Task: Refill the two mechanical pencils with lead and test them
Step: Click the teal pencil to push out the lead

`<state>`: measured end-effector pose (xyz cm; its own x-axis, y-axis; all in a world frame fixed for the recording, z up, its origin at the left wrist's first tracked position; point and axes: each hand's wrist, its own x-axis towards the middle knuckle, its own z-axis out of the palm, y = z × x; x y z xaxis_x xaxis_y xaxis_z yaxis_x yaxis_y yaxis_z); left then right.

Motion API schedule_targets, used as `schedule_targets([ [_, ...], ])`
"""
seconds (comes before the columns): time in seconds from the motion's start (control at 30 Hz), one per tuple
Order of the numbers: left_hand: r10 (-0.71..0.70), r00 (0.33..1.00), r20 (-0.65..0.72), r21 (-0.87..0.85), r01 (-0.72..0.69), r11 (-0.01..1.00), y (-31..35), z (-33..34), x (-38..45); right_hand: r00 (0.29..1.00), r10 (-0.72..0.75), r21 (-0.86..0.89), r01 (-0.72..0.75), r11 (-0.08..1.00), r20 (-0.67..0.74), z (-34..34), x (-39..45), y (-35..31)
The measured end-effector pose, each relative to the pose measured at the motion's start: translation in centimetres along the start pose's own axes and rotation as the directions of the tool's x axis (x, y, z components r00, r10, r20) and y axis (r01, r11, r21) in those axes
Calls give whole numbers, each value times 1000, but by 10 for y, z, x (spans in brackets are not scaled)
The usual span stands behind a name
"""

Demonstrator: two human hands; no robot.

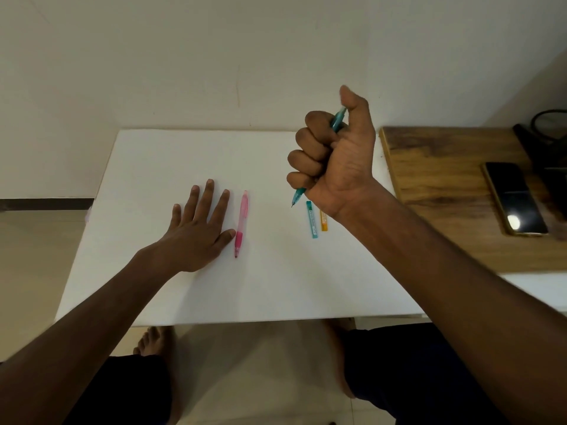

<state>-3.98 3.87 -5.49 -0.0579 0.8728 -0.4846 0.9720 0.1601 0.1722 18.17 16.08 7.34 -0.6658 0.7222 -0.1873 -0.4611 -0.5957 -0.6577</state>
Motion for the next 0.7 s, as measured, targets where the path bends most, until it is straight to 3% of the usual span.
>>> schedule_targets([
  [0.17, 1, 1000, -25, -30, -2, 1000, -2, 3, 2, 1000, -8, -36, 9, 999, 27, 1, -1, 0],
  [0.37, 26, 999, -20, 3, -26, 1000, -8, -5, 2, 999, -5, 41, 3, 999, 41, -1, -1, 0],
  [0.43, 41, 972, -229, -82, -61, 995, -5, -17, -1, 999, 1, 67, -3, 998, 32, -3, 0, -1],
  [0.47, 27, 913, -408, -197, -117, 973, 0, -21, -4, 1000, 0, 82, -2, 997, 25, -4, 0, -2],
  [0.5, -39, 829, -557, -364, -202, 909, 7, -25, -7, 1000, -4, 97, 2, 995, 17, -5, 1, -3],
  [0.53, -146, 787, -599, -574, -296, 764, 19, -28, -12, 1000, -10, 109, 9, 994, 9, -6, 1, -3],
  [0.57, -215, 828, -519, -780, -355, 515, 33, -31, -17, 1000, -18, 119, 18, 993, -1, -6, 1, -3],
  [0.63, -97, 973, -211, -974, -217, -63, 64, -32, -28, 999, -33, 150, 36, 988, -21, -7, 1, -2],
  [0.67, 0, 994, -108, -966, -105, -235, 75, -29, -32, 999, -39, 172, 43, 984, -26, -7, 2, -2],
  [0.7, 64, 996, -61, -947, -37, -320, 82, -25, -35, 999, -44, 193, 49, 980, -29, -8, 2, -1],
])
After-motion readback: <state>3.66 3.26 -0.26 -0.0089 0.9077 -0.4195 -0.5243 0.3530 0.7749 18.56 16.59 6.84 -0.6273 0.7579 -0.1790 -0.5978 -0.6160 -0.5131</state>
